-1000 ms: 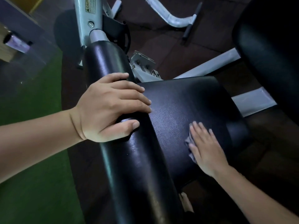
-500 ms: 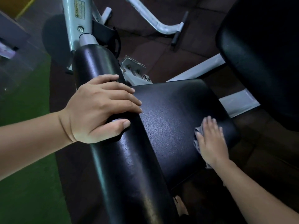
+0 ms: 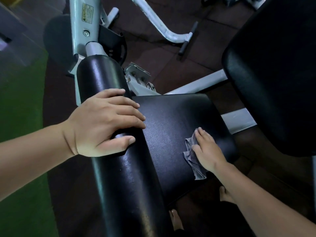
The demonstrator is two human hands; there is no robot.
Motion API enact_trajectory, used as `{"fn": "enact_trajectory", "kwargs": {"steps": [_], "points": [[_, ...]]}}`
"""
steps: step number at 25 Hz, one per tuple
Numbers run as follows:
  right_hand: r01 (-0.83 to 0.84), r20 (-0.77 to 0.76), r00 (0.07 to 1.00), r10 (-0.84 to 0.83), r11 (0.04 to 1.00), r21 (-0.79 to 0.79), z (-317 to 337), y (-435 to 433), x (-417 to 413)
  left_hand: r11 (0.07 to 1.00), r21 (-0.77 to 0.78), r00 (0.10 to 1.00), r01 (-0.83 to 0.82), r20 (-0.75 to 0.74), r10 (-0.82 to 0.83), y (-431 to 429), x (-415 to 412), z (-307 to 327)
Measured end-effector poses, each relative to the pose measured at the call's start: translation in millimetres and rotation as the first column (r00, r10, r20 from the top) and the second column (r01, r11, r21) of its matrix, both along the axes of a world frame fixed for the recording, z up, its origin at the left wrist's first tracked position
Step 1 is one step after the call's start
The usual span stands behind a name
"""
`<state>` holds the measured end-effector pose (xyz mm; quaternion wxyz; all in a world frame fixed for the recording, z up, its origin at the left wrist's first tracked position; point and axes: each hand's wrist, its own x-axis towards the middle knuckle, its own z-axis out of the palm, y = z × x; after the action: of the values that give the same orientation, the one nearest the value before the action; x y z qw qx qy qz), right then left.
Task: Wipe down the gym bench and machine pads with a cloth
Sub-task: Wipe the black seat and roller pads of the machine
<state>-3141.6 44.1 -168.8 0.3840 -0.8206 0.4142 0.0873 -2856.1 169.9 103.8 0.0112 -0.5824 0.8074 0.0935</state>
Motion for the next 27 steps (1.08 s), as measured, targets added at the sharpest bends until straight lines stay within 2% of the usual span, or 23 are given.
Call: {"fn": "enact_trajectory", "kwargs": {"steps": [3, 7, 12, 15, 19, 21, 24, 27], "points": [[-0.079, -0.025, 0.997, 0.079, 0.997, -0.003, 15.5, -24.8, -0.9, 0.991, 0.078, 0.991, -0.109, 0.087, 0.102, -4.1, -11.3, 5.6], [-0.213, -0.104, 0.972, 0.211, 0.977, -0.004, 21.2, -51.2, 9.3, 0.924, 0.192, 0.912, -0.331, 0.317, 0.261, -32.7, -60.5, 3.4], [-0.406, -0.169, 0.901, 0.399, 0.914, -0.007, 34.9, -64.0, 17.7, 0.835, 0.317, 0.884, -0.45, 0.291, 0.366, -63.9, -113.3, -13.6], [-0.402, -0.061, 0.912, 0.405, 0.914, 0.053, 69.4, -68.2, 11.0, 0.754, 0.41, 0.857, -0.513, 0.291, 0.425, -67.3, -131.1, -19.6], [-0.281, 0.045, 0.96, 0.278, 0.938, 0.202, 127.4, -63.1, -5.8, 0.664, 0.491, 0.818, -0.563, 0.219, 0.532, -62.3, -149.6, -23.9], [-0.223, 0.14, 0.971, 0.194, 0.946, 0.236, 157.0, -63.0, -9.8, 0.646, 0.521, 0.801, -0.557, 0.133, 0.584, -57.7, -154.9, -21.4], [-0.207, 0.239, 0.959, 0.151, 0.951, 0.229, 220.1, -65.0, -11.7, 0.652, 0.537, 0.738, -0.535, -0.079, 0.671, -52.0, -157.6, -2.8], [-0.211, 0.287, 0.943, 0.168, 0.969, 0.127, 285.3, -61.9, -19.1, 0.654, 0.545, 0.642, -0.525, -0.251, 0.724, -40.7, -154.5, 20.8]]}}
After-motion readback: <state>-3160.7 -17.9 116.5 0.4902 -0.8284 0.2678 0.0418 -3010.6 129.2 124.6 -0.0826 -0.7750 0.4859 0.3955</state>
